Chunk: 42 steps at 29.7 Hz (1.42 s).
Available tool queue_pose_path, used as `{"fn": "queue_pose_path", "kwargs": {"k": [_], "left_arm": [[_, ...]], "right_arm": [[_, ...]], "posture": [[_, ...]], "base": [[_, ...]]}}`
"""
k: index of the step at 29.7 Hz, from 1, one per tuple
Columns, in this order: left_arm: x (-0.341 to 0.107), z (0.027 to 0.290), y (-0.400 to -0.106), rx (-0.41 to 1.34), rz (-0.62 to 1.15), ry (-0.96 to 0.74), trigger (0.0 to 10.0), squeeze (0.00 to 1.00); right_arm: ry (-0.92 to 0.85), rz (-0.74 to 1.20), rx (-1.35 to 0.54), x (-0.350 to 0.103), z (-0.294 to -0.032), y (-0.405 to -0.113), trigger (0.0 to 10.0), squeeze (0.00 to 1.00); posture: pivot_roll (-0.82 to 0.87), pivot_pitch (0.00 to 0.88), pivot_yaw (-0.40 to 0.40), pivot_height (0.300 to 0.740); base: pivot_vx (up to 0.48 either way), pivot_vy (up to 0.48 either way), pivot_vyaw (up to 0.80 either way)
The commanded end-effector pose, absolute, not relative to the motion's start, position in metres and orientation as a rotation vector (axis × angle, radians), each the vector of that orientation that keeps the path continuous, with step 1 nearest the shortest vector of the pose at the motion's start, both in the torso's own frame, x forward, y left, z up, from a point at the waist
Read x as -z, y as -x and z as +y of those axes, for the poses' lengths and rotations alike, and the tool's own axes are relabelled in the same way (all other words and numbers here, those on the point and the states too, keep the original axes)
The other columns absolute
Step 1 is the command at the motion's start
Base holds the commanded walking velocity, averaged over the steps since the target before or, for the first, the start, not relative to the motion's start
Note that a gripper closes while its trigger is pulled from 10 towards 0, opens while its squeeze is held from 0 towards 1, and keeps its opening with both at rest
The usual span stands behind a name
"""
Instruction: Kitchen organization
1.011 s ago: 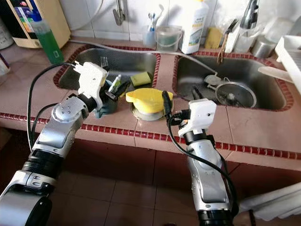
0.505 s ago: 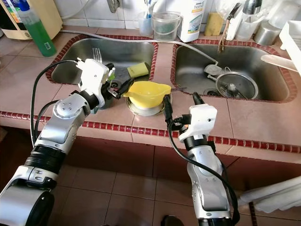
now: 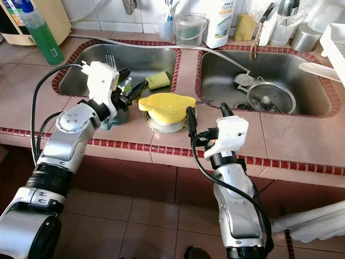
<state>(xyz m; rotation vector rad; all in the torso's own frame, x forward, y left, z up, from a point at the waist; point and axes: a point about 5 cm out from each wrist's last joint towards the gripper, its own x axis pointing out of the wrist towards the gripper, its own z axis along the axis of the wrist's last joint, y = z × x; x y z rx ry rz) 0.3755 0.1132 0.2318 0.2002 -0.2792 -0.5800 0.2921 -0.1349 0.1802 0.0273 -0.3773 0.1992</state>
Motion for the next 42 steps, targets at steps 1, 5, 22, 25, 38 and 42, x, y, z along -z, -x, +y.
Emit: {"fn": "queue_pose_path", "kwargs": {"k": [1, 5, 22, 25, 38, 42], "left_arm": [[-0.2403, 0.1174, -0.3756, 0.581, -0.307, -0.211, 0.0, 0.00], [-0.2402, 0.1183, -0.3759, 0.580, -0.306, -0.214, 0.0, 0.00], [-0.2394, 0.1163, -0.3750, 0.604, -0.302, -0.215, 0.0, 0.00], [-0.2394, 0.1163, -0.3752, 0.606, -0.302, -0.216, 0.0, 0.00], [-0.2424, 0.1167, -0.3766, 0.601, -0.311, -0.218, 0.0, 0.00], [-0.2427, 0.1168, -0.3773, 0.598, -0.309, -0.226, 3.1, 0.00]], "right_arm": [[-0.025, -0.373, -0.206, -0.1796, -0.1344, -0.2927, 10.0, 0.00], [-0.025, -0.373, -0.206, -0.1797, -0.1344, -0.2932, 10.0, 0.00], [-0.025, -0.371, -0.202, -0.1793, -0.1345, -0.2927, 10.0, 0.00], [-0.025, -0.371, -0.202, -0.1794, -0.1343, -0.2929, 10.0, 0.00], [-0.026, -0.376, -0.203, -0.1806, -0.1342, -0.2951, 10.0, 0.00], [-0.026, -0.380, -0.205, -0.1820, -0.1339, -0.2964, 10.0, 0.00]], "posture": [[-0.20, 0.175, 0.047, 0.732], [-0.20, 0.179, 0.046, 0.732], [-0.19, 0.185, 0.049, 0.732], [-0.19, 0.184, 0.050, 0.732], [-0.19, 0.174, 0.046, 0.732], [-0.19, 0.169, 0.042, 0.732]], "base": [[0.000, 0.000, 0.00], [0.000, 0.000, 0.00], [0.000, 0.000, 0.00], [0.000, 0.000, 0.00], [0.000, 0.000, 0.00], [0.000, 0.000, 0.00]]}}
